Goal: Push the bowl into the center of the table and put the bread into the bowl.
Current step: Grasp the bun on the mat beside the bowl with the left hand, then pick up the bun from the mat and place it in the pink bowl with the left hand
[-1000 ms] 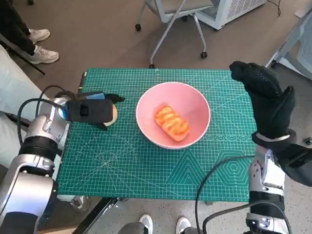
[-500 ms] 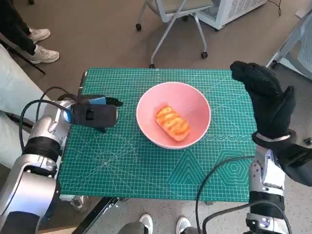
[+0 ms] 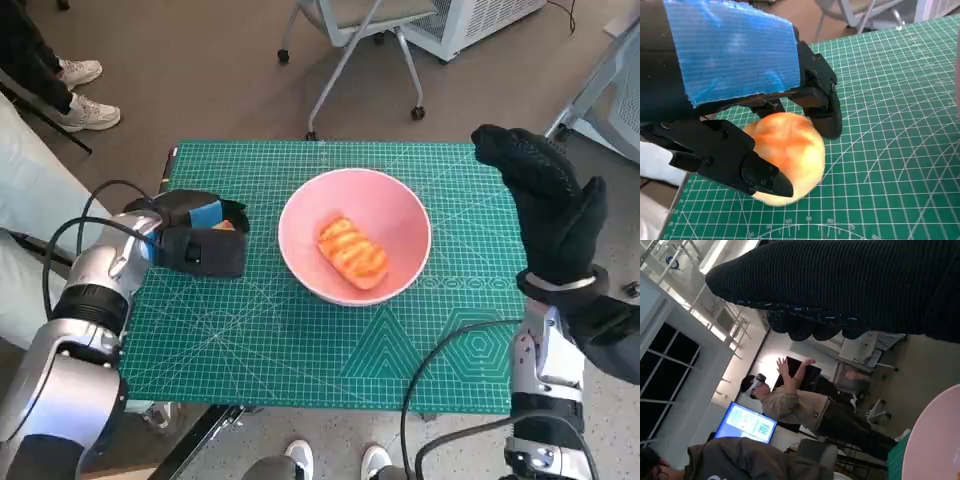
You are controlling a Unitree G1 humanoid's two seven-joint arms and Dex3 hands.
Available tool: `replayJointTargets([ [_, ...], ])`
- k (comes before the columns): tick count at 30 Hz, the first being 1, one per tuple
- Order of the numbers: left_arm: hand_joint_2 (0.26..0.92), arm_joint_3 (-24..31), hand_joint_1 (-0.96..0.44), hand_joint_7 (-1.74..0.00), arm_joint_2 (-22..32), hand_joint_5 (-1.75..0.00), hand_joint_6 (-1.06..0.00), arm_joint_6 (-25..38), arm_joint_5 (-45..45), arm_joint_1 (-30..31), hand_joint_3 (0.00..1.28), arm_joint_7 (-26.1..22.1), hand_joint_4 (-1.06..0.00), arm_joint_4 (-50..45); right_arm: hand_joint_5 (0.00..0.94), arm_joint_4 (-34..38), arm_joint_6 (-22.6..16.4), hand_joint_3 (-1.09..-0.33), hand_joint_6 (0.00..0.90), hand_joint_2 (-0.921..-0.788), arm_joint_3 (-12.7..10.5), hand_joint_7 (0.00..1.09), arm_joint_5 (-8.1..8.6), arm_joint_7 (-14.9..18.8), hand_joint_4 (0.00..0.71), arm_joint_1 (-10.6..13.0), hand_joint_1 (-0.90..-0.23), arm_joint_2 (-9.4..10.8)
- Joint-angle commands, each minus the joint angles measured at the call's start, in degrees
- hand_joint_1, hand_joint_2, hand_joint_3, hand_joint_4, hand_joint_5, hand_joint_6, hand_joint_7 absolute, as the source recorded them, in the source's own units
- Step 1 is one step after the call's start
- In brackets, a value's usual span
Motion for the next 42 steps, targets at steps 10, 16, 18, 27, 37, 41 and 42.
replayJointTargets([
  [10,0.92,0.5,0.0,-1.14,2.2,-1.32,-0.57,-0.6,0.0,-0.3,0.13,0.7,-0.62,0.0,0.0,0.6,0.4,-0.686,0.204,-0.921,0.5,0.31,-0.26,0.1,0.187,1.3,-0.656,0.0],
  [16,0.921,5.9,0.0,-1.18,5.2,-1.24,-0.57,-4.2,-5.1,-1.3,0.11,-0.8,-0.65,-6.7,0.0,0.3,1.1,-0.685,0.213,-0.921,0.4,0.32,0.61,0.5,0.184,1.3,-0.655,-0.1],
  [18,0.92,7.5,0.0,-1.2,5.8,-1.2,-0.57,-5.1,-6.7,-0.8,0.1,-1.4,-0.67,-9.7,0.0,0.2,1.2,-0.685,0.215,-0.921,0.4,0.32,0.69,0.5,0.184,1.4,-0.655,-0.1],
  [27,0.921,14.1,0.0,-1.21,7.4,-1.12,-0.59,-7.2,-13.2,2.8,0.07,-3.6,-0.72,-26.9,0.0,0.0,1.1,-0.684,0.217,-0.921,0.5,0.32,0.5,0.2,0.184,1.5,-0.658,0.3],
  [37,0.92,17.3,0.0,-1.21,5.3,-1.07,-0.61,-5.5,-15.4,6.0,0.05,-4.0,-0.75,-42.8,0.0,0.4,0.7,-0.686,0.214,-0.921,0.8,0.32,0.24,0.1,0.184,1.3,-0.652,0.7],
  [41,0.92,17.8,0.0,-1.21,5.1,-1.07,-0.61,-4.4,-15.3,6.7,0.05,-4.5,-0.75,-44.5,0.0,0.4,0.7,-0.686,0.213,-0.921,0.8,0.32,0.24,0.0,0.183,1.3,-0.651,0.7],
  [42,0.92,17.2,0.0,-1.21,3.9,-1.07,-0.61,-3.8,-15.3,6.7,0.05,-5.1,-0.75,-46.8,0.0,0.3,0.7,-0.686,0.213,-0.921,0.9,0.32,0.24,0.0,0.183,1.3,-0.651,0.7],
])
